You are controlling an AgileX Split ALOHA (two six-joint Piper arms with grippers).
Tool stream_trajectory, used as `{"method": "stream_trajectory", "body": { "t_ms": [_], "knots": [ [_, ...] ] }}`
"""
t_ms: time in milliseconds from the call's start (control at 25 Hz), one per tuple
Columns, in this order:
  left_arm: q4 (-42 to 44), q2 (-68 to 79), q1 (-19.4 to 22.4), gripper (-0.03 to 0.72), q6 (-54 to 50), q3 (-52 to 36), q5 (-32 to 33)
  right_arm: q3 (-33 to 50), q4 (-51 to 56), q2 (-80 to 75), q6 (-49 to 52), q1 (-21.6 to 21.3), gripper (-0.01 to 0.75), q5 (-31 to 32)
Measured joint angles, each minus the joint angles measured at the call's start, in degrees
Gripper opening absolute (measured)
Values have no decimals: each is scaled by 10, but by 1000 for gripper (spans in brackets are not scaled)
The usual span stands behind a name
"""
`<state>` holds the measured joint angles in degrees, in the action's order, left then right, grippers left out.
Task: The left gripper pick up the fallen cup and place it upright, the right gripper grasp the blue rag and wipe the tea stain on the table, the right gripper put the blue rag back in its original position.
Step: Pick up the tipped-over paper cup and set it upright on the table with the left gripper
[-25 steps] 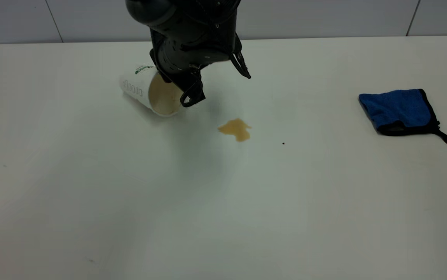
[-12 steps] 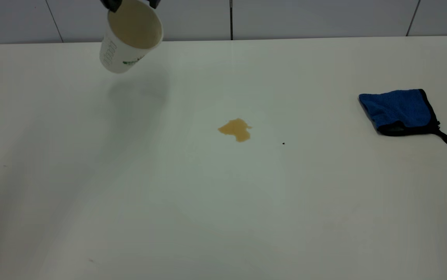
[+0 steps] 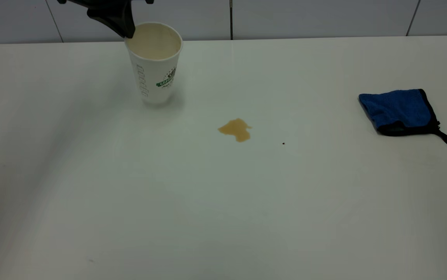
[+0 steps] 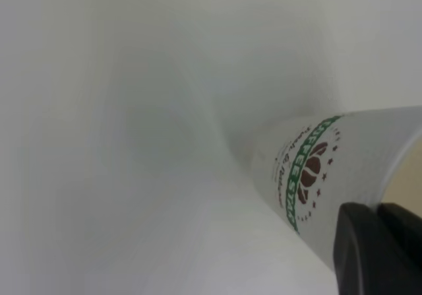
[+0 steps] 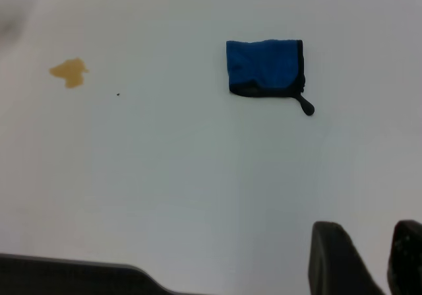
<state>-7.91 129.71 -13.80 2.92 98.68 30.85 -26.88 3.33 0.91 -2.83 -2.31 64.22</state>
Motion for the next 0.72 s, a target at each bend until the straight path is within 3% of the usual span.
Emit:
{"method": "stream_trajectory", "body": {
  "t_ms": [360, 720],
  "knots": [
    [-250, 38, 39, 10, 205, -4, 3, 0, 0, 0, 1, 0, 239, 0],
    [-288, 47, 40, 12, 239, -4, 12, 0, 0, 0, 1, 0, 239, 0]
  ]
}}
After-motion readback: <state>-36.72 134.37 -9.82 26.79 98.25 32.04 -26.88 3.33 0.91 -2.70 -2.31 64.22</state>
